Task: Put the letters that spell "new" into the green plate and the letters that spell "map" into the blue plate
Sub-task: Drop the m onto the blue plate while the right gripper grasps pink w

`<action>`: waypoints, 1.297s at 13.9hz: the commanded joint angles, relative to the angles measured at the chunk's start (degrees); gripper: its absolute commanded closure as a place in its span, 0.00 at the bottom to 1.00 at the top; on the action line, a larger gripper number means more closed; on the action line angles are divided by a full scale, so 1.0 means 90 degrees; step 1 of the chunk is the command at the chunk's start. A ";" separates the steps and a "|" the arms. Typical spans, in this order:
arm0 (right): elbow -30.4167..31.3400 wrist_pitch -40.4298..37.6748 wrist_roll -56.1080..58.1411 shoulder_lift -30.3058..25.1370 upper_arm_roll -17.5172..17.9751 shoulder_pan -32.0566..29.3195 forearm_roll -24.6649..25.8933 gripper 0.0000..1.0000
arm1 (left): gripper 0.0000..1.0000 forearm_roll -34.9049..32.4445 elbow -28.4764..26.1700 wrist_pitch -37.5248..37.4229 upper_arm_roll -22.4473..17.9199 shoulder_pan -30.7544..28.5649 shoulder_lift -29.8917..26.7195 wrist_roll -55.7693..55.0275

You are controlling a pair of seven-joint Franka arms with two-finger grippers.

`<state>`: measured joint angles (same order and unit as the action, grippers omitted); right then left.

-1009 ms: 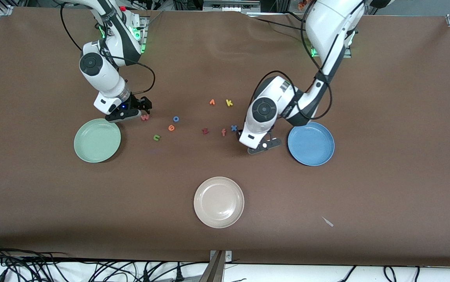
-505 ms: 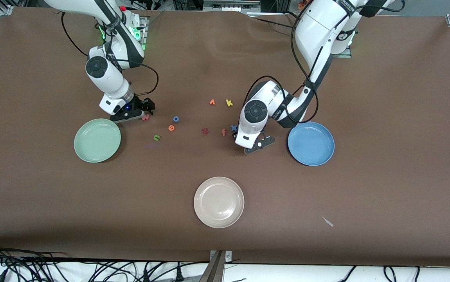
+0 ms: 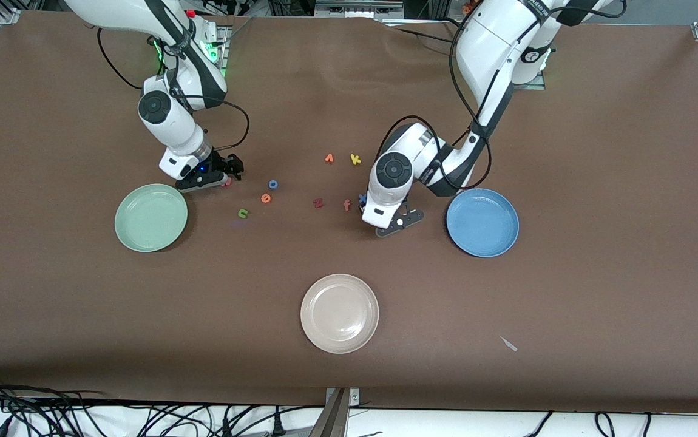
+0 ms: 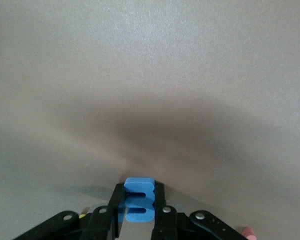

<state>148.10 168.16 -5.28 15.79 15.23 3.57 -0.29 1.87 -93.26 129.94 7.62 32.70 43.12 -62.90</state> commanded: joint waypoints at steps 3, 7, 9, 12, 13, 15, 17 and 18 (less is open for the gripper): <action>0.0058 0.0251 0.0050 0.0120 0.0036 0.0004 0.0159 0.20 | 0.95 0.0007 0.0030 -0.0287 -0.0075 0.0020 -0.0054 0.0006; 0.0068 0.0242 0.0098 0.0120 0.0036 0.0004 0.0198 0.38 | 0.97 -0.0003 0.0079 -0.0599 -0.0182 -0.0097 -0.0337 0.0219; 0.0078 0.0232 0.0147 0.0111 0.0036 -0.0006 0.0208 0.50 | 0.97 -0.0003 0.0148 -0.1057 -0.0182 -0.0331 -0.0522 0.0862; 0.0097 0.0212 0.0147 0.0091 0.0036 0.0004 0.0208 0.58 | 0.97 -0.0003 0.0157 -0.1517 -0.0192 -0.0780 -0.0796 0.1858; 0.0107 0.0212 0.0147 0.0081 0.0036 0.0004 0.0208 0.63 | 0.97 -0.0003 0.0157 -0.1654 -0.0202 -0.0936 -0.0845 0.2258; 0.0117 0.0183 0.0157 0.0052 0.0036 -0.0006 0.0208 0.68 | 0.97 -0.0303 0.0148 -0.1946 -0.0260 -0.1181 -0.0894 0.3001; 0.0107 0.0047 0.0361 -0.0045 0.0036 -0.0006 0.0198 0.68 | 0.97 -0.1209 0.0128 -0.2240 -0.0251 -0.1376 -0.0894 0.3685; 0.0078 -0.0215 0.0401 -0.0229 0.0026 -0.0015 0.0198 0.69 | 0.96 -0.1427 0.0099 -0.2328 -0.0241 -0.1503 -0.0875 0.3968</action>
<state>148.12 168.86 -3.20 16.22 15.60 3.67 0.83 -6.59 -91.31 111.00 5.25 20.29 36.08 -32.55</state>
